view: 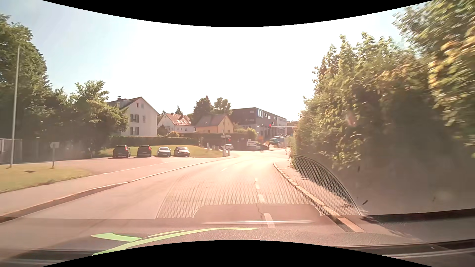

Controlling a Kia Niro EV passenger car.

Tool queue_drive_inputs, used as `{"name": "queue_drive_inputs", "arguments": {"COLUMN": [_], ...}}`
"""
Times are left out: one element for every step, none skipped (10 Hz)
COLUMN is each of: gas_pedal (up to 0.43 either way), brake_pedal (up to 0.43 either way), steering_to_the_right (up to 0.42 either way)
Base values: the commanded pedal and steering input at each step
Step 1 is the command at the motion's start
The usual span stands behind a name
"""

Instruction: Follow the waypoints while adhering to traffic rules and regulations

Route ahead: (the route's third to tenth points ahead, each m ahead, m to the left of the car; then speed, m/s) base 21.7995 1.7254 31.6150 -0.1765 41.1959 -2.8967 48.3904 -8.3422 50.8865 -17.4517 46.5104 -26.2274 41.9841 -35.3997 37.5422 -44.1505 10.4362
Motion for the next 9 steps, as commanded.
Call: {"name": "queue_drive_inputs", "arguments": {"gas_pedal": [0.000,0.000,0.000,0.000,0.000,0.000,0.000,0.000,0.000], "brake_pedal": [0.165,0.171,0.183,0.189,0.195,0.207,0.207,0.207,0.207], "steering_to_the_right": [0.020,0.021,0.024,0.025,0.026,0.026,0.026,0.027,0.028]}}
